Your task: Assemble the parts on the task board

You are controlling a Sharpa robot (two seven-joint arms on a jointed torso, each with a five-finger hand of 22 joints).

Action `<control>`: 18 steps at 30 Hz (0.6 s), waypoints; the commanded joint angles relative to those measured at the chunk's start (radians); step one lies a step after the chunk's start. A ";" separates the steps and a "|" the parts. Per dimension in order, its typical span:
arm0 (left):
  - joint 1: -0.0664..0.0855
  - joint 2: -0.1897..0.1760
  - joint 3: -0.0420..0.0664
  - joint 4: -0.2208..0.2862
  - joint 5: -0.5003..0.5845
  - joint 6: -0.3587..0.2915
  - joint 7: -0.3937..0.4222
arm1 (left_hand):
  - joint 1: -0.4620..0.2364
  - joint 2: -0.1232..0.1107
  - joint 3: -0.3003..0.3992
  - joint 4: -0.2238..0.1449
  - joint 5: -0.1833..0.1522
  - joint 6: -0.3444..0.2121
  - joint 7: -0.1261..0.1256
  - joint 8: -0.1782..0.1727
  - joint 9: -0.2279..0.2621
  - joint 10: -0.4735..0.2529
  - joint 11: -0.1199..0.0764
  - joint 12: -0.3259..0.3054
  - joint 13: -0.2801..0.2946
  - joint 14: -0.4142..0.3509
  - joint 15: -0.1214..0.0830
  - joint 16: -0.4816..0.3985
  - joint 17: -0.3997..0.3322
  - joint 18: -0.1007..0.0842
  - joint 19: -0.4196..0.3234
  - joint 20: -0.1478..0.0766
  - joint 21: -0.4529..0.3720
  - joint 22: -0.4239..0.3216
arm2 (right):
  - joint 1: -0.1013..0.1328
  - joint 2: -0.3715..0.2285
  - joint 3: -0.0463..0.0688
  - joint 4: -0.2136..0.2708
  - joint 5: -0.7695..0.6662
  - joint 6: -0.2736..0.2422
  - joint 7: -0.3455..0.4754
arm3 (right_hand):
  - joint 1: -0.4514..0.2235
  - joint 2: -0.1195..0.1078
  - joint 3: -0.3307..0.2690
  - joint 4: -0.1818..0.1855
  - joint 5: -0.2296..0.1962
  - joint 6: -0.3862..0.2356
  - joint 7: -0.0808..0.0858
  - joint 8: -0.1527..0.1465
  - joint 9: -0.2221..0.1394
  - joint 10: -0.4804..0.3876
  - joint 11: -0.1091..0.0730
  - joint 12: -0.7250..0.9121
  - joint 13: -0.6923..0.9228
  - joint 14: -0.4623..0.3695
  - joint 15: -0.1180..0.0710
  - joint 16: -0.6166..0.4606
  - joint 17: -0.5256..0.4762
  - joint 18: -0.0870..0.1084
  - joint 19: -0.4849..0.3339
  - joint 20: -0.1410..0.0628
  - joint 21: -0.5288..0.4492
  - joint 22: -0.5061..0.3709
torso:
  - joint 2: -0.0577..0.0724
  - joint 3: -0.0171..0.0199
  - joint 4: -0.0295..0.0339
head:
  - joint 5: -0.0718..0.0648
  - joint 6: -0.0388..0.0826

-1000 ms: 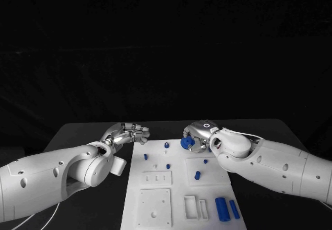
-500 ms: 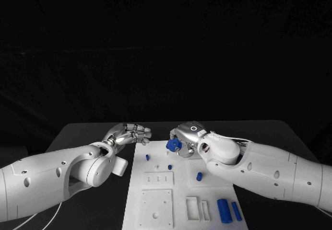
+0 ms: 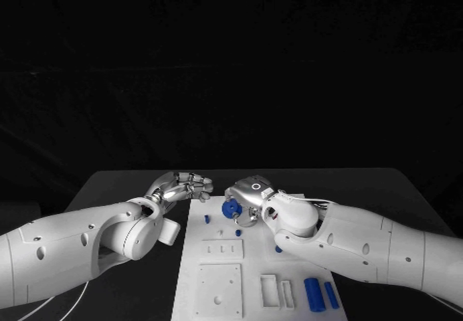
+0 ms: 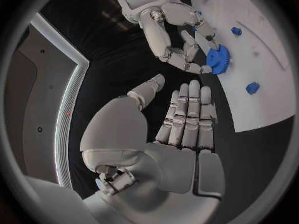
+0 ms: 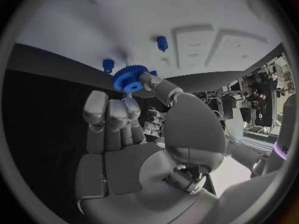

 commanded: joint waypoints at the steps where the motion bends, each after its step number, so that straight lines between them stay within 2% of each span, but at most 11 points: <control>1: 0.001 0.004 0.001 0.000 0.002 0.004 0.007 | -0.009 -0.002 0.002 0.001 0.006 0.000 0.009 -0.002 0.001 0.003 0.003 -0.004 -0.001 0.005 0.002 -0.005 0.001 0.018 -0.006 -0.001 0.006 0.019 | -0.006 0.009 -0.005 -0.013 -0.014 0.005 0.005 | 0.001 -0.006 0.002 0.006 -0.006 0.047 0.021 0.006 0.001 0.005 0.002 -0.003 -0.003 -0.001 -0.009 -0.007 0.001 0.101 0.002 -0.008 0.004 0.015 | 0.001 0.0001 0.0005 | 0.003 -0.006; 5: 0.001 0.004 0.001 0.001 0.002 0.004 0.007 | -0.009 -0.002 0.003 0.001 0.006 0.000 0.009 -0.002 0.001 0.003 0.003 -0.004 -0.001 0.005 0.002 -0.005 0.001 0.018 -0.006 -0.001 0.006 0.019 | -0.010 0.016 -0.008 -0.026 -0.012 0.010 0.007 | 0.001 -0.006 0.002 0.006 -0.007 0.046 0.021 0.006 0.001 0.005 0.002 -0.003 -0.003 -0.002 -0.008 -0.007 0.001 0.101 0.002 -0.008 0.004 0.015 | 0.002 -0.0014 0.0035 | 0.003 -0.008; 10: 0.001 0.006 0.001 0.000 0.002 0.004 0.008 | -0.009 -0.001 0.003 0.000 0.007 0.000 0.009 -0.002 0.001 0.003 0.003 -0.004 -0.001 0.006 0.002 -0.005 0.002 0.018 -0.006 -0.001 0.006 0.019 | -0.013 0.025 -0.012 -0.045 -0.012 0.013 0.008 | 0.001 -0.006 0.001 0.006 -0.009 0.046 0.022 0.005 0.001 0.003 0.002 -0.005 -0.004 -0.002 -0.008 -0.008 0.001 0.101 0.001 -0.008 0.004 0.015 | 0.002 -0.0022 0.0035 | 0.004 -0.010; 18: 0.002 0.005 0.001 0.002 0.002 0.005 0.007 | -0.010 -0.002 0.003 0.000 0.007 0.000 0.009 -0.002 0.002 0.003 0.003 -0.004 -0.001 0.006 0.002 -0.006 0.002 0.018 -0.007 -0.001 0.006 0.019 | -0.014 0.034 -0.014 -0.067 -0.003 0.018 0.014 | 0.001 -0.005 0.000 0.006 -0.015 0.042 0.022 0.003 0.000 0.001 0.003 -0.008 -0.006 -0.002 -0.008 -0.010 0.002 0.101 0.000 -0.007 0.004 0.015 | 0.001 -0.0008 0.0018 | 0.006 -0.010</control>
